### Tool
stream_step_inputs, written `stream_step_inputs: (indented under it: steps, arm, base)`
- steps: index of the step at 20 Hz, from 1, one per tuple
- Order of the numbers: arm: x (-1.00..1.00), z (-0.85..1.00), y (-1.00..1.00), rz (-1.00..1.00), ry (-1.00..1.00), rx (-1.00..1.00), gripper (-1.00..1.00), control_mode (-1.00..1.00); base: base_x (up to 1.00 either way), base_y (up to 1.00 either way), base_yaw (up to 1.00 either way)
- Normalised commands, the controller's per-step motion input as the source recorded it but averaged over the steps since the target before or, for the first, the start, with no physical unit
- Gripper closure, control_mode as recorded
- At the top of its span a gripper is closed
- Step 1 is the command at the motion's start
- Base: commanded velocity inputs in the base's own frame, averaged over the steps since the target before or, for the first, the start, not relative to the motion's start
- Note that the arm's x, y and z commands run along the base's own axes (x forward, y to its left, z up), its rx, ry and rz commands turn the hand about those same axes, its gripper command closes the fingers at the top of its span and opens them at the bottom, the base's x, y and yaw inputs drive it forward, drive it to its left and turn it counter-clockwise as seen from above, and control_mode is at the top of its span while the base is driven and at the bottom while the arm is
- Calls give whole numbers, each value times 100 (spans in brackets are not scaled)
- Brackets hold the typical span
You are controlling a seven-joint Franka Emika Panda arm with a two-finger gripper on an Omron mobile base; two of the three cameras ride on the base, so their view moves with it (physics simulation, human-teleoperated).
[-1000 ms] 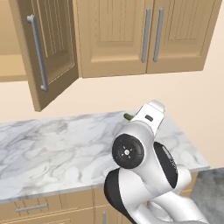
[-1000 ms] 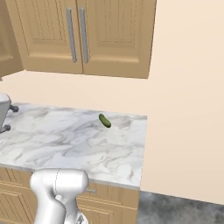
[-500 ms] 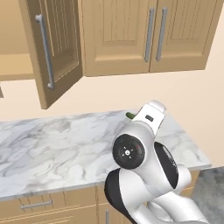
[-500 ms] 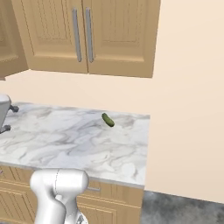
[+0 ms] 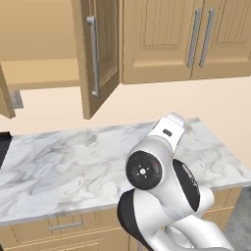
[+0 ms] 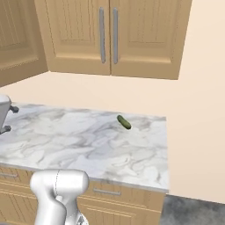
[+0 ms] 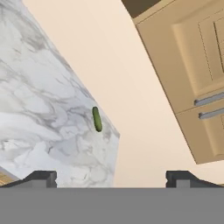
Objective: Close all open cabinet doors.
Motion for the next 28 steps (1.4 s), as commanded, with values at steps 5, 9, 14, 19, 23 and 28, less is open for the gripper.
stream_step_inputs:
  steps: [5,9,14,19,23,28]
  arm:
    - [0,0,0,0,0,0,-100,100]
    - [0,0,0,0,0,0,-100,100]
    - [0,0,0,0,0,0,-100,100]
    - [0,0,0,0,0,0,-100,100]
    - [0,0,0,0,0,0,-100,100]
    - [0,0,0,0,0,0,-100,100]
  base:
    - [0,47,-2]
    - [0,44,-2]
    - [0,47,-1]
    - [0,51,-2]
    - [14,59,-4]
    - [50,55,-7]
